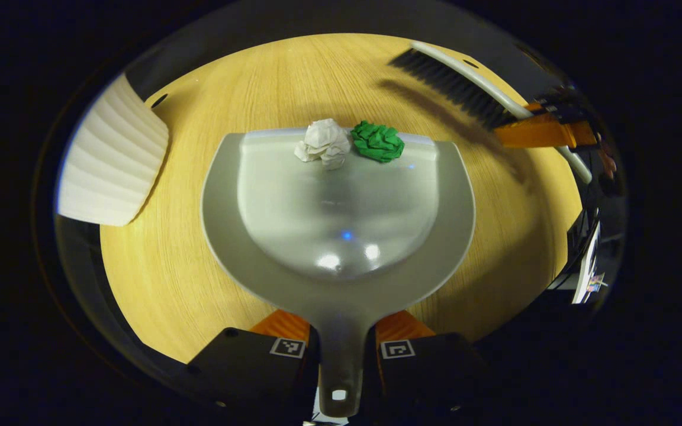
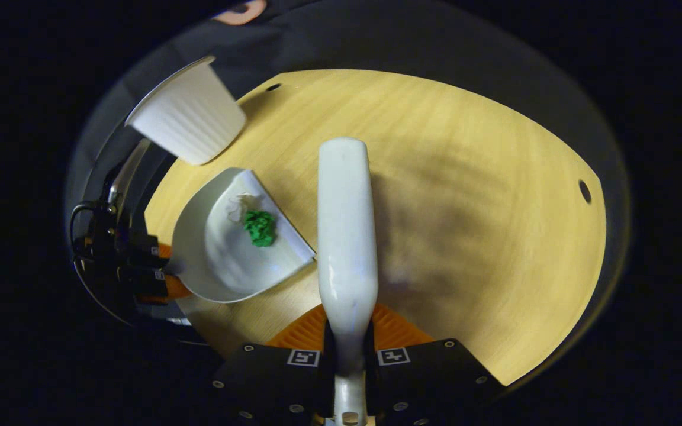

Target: Pick up the small broom and dustpan from the desktop, sweep the trash into the dustpan with the broom, and then empty the trash into the garbage bin.

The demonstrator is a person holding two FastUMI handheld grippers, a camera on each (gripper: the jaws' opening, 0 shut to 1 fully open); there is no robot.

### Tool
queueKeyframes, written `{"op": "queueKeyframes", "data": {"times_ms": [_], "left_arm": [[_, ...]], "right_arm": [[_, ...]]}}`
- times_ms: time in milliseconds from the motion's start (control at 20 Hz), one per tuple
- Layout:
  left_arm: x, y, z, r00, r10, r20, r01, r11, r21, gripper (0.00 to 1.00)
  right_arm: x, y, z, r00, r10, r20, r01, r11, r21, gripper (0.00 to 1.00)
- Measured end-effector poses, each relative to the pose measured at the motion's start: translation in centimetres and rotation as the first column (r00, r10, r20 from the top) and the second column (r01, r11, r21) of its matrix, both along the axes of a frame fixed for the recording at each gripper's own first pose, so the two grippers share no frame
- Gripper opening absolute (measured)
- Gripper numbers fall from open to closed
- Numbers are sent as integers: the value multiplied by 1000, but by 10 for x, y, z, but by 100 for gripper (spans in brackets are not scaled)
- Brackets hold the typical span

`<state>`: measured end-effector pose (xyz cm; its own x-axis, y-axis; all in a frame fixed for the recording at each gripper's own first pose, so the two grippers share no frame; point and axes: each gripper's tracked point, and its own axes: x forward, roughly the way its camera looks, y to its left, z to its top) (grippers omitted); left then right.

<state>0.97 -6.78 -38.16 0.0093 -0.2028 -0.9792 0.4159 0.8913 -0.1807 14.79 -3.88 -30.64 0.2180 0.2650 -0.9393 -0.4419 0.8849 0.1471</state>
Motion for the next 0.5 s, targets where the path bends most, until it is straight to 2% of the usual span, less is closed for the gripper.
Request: {"op": "queueKeyframes", "data": {"times_ms": [250, 500], "left_arm": [[13, -2, 23, 991, 61, 117, -56, 997, -52, 31], [13, 5, 80, 974, 109, 198, -90, 991, -103, 31]], "right_arm": [[-41, -9, -20, 987, -159, -7, 159, 987, 10, 21], [-77, 11, -47, 982, -186, 11, 186, 981, -57, 20]]}}
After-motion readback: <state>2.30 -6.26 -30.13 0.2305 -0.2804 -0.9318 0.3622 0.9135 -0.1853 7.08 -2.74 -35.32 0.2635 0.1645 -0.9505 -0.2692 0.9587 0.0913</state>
